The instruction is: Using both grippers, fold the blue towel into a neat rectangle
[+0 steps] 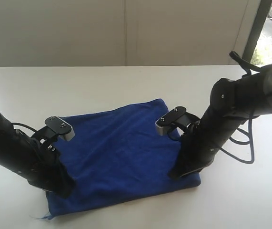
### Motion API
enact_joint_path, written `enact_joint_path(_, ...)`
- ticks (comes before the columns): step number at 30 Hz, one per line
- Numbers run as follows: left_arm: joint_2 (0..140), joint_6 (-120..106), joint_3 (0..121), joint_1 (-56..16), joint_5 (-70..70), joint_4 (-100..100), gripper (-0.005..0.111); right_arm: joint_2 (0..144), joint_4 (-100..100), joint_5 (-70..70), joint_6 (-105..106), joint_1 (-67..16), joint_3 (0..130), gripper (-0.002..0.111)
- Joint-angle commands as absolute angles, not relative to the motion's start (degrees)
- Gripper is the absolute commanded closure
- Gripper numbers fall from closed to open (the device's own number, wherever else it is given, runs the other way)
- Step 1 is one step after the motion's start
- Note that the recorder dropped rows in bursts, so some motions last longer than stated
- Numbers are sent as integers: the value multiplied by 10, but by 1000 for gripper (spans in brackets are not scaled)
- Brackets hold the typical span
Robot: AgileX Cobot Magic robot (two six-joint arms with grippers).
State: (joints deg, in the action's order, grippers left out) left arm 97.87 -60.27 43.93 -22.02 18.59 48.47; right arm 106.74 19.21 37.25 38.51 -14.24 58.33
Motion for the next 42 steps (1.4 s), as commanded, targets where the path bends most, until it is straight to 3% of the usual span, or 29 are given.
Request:
enact_joint_path(1,987,-602,434,-225,196,476,107,1058,189,359,383,-142,566,108)
enact_joint_path(16,983,-576,434,-225,211,410,107,1028,129,329,321,-142,519,108)
enact_joint_path(28,856,-566,435,-225,271,431,107,949,133,314,315,-142,519,108)
enact_joint_path(42,887,-564,367,-225,225,457,107,1022,149,314,317,-166,518,108)
